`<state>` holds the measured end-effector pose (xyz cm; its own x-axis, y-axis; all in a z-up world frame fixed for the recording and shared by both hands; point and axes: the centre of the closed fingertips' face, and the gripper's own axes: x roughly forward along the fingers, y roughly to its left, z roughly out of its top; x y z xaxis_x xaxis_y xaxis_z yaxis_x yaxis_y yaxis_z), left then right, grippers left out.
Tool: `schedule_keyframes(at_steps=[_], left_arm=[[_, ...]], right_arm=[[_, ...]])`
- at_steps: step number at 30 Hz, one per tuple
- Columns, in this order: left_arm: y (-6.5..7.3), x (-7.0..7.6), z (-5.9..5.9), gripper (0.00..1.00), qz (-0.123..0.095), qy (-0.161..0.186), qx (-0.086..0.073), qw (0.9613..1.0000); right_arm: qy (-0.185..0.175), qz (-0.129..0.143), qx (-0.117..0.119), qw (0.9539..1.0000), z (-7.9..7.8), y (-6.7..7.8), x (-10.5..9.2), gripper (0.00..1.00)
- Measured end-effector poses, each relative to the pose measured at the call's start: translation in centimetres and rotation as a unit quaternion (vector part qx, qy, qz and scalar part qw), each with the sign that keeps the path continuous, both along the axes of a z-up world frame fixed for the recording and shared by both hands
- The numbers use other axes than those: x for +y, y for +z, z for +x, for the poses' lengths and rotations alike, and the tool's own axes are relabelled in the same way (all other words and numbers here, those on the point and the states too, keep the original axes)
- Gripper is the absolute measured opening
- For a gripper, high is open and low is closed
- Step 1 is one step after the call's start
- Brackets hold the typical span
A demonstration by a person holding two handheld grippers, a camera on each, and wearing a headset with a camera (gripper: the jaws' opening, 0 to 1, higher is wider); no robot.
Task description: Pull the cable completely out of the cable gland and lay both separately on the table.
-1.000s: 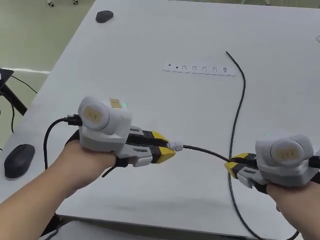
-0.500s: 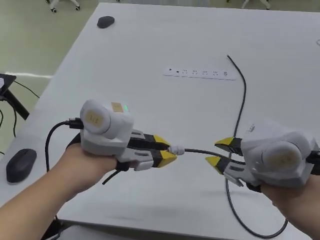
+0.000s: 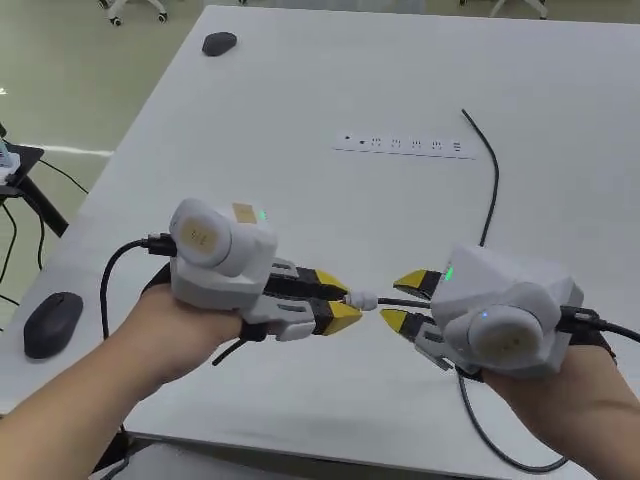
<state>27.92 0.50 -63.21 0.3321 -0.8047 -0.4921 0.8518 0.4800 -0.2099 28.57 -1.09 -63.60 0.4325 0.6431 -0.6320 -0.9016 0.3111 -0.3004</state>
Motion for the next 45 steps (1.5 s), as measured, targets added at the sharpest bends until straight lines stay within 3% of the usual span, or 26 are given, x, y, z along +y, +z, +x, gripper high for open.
schedule_keyframes(at_steps=[15,25,27,35,45], left_arm=[[0.0,-0.4,-0.9,0.15,0.002,-0.011,-0.002,0.9999],[0.1,-0.4,-0.9,0.15,-0.002,-0.013,-0.005,0.9999],[0.0,-0.3,-0.8,0.15,0.001,-0.012,-0.008,0.9999],[0.0,0.3,-0.7,0.15,0.001,-0.010,-0.007,0.9999],[-0.2,0.3,-0.6,0.15,-0.002,-0.009,-0.003,0.9999]], right_arm=[[0.003,-0.013,-0.007,0.9999,-0.8,-0.7,0.1,0.03],[-0.028,0.015,0.029,0.9991,-0.7,-1.0,-0.1,0.02],[-0.036,0.009,0.031,0.9988,-0.4,-1.3,-0.4,0.02],[-0.085,0.021,0.067,0.9938,0.3,-2.7,-2.2,0.01],[-0.145,0.055,0.130,0.9792,0.7,-4.4,-4.1,0.02]])
